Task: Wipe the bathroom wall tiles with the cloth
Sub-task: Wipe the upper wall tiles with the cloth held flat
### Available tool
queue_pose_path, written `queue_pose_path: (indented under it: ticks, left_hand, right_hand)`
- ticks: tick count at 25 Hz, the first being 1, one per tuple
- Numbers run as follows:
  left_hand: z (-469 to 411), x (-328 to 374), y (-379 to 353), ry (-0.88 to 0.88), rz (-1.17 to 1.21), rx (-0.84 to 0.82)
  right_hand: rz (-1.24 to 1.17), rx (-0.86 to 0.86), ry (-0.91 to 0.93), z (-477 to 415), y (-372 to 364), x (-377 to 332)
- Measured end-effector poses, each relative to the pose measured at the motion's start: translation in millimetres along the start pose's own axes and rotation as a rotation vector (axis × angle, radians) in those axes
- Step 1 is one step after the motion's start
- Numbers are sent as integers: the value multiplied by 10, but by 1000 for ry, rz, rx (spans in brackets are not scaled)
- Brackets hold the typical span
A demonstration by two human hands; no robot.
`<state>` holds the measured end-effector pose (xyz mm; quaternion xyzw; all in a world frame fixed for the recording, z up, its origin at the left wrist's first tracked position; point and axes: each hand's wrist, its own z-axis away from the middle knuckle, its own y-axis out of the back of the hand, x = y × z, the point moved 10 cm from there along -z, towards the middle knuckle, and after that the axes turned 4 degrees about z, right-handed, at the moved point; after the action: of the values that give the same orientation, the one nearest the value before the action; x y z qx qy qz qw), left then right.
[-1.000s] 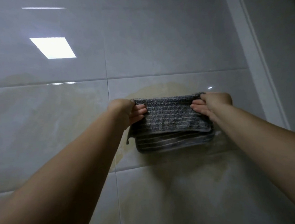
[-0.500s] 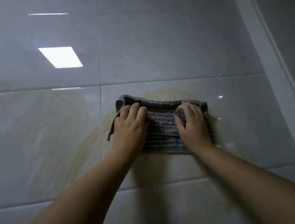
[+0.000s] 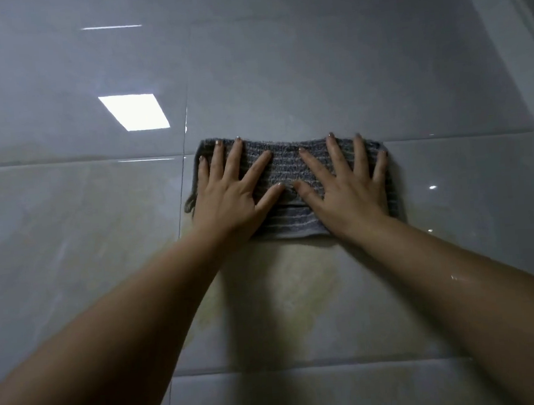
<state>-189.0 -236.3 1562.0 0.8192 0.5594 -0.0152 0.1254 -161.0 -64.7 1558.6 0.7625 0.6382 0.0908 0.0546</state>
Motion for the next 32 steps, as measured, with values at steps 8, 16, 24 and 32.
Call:
queue_pose_path:
  ticks: [8,16,24,32]
  left_hand:
    - [475,-254,98,-20,-42,51]
    - [-45,-539,321,131,122,28]
    - [780,-505,48,10,-2,48]
    - [-32,-201,103,19,53,98]
  right_hand:
    - [-102,164,153,354,21,-491]
    - [-167,-98,15,-287,72,-884]
    - [5,66,114,670,-113,-973]
    - [-32,56,28,-80,19,-441]
